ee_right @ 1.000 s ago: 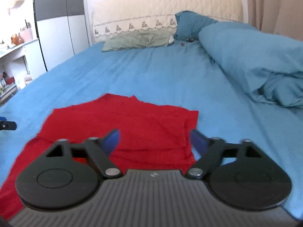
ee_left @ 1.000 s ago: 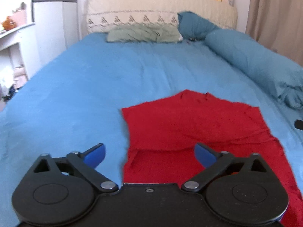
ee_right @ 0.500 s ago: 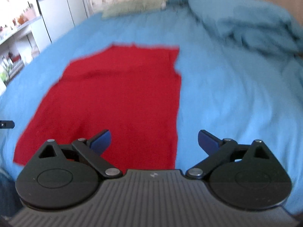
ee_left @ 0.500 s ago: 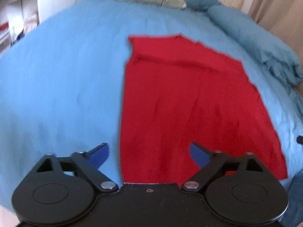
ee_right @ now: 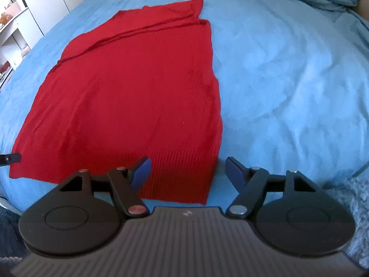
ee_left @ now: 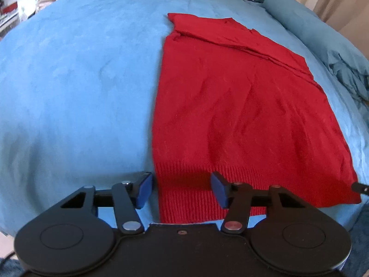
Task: Fold small clothes
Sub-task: 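Move both tools to the ribbed hem of the folded sweater, then grasp the hem with both tools and lift it toward the collar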
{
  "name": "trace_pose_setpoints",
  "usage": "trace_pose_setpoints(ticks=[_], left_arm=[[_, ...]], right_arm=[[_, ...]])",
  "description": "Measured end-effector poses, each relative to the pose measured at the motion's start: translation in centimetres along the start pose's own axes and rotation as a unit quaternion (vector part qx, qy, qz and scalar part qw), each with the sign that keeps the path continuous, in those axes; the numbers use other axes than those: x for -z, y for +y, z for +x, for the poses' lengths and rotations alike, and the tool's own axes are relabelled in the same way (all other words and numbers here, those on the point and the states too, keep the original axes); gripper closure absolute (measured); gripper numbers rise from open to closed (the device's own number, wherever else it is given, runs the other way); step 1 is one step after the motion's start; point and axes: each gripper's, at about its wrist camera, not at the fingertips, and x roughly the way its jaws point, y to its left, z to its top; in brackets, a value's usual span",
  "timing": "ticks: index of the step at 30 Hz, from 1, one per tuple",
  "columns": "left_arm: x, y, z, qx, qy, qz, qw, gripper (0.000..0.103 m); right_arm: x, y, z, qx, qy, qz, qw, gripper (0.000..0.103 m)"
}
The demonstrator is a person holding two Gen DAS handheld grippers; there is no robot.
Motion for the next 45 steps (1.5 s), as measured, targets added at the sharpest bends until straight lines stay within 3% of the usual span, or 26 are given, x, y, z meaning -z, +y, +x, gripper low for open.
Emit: trace_pose_setpoints(ticks=[13, 15, 17, 19, 21, 28, 36, 41, 45], left_arm=[[0.9, 0.6, 0.2, 0.004, 0.015, -0.029, 0.9995, 0.068], [0.9, 0.4, 0.1, -0.001, 0.019, -0.028, 0.9994, 0.074], [0.8, 0.6, 0.1, -0.002, 0.023, -0.032, 0.9992, 0.087], [0.8, 0.6, 0.0, 0.003, 0.025, -0.038, 0.999, 0.095], [0.6, 0.6, -0.2, 0.002, 0.024, -0.038, 0.999, 0.097], [-1.4, 0.3, -3.4, 0.012, -0.014, -0.033, 0.9993, 0.098], [-9.1, -0.9, -7.4, 0.044, -0.105, -0.036, 0.9928, 0.098], [-17.6, -2.2, -6.6, 0.056, -0.158, -0.034, 0.9852, 0.099], [-25.7, -3.0, -3.0, 0.059, -0.182, -0.047, 0.9804, 0.099]], right_arm=[[0.5, -1.0, 0.6, -0.013, 0.012, 0.04, 0.999, 0.026], [0.5, -1.2, 0.6, -0.016, 0.013, 0.044, 0.999, 0.033], [0.5, -1.4, 0.5, -0.019, 0.013, 0.05, 0.998, 0.053], [0.6, -1.8, 0.5, -0.025, 0.015, 0.061, 0.998, 0.066], [0.6, -2.0, 0.4, -0.036, 0.015, 0.071, 0.997, 0.08], [-1.0, -2.9, -1.7, -0.066, -0.021, 0.094, 0.993, 0.083], [-7.9, -3.5, -5.2, -0.122, -0.096, 0.104, 0.982, 0.083], [-15.7, -3.1, -4.8, -0.155, -0.137, 0.108, 0.972, 0.083], [-23.9, -2.8, -2.5, -0.162, -0.166, 0.11, 0.967, 0.083]])
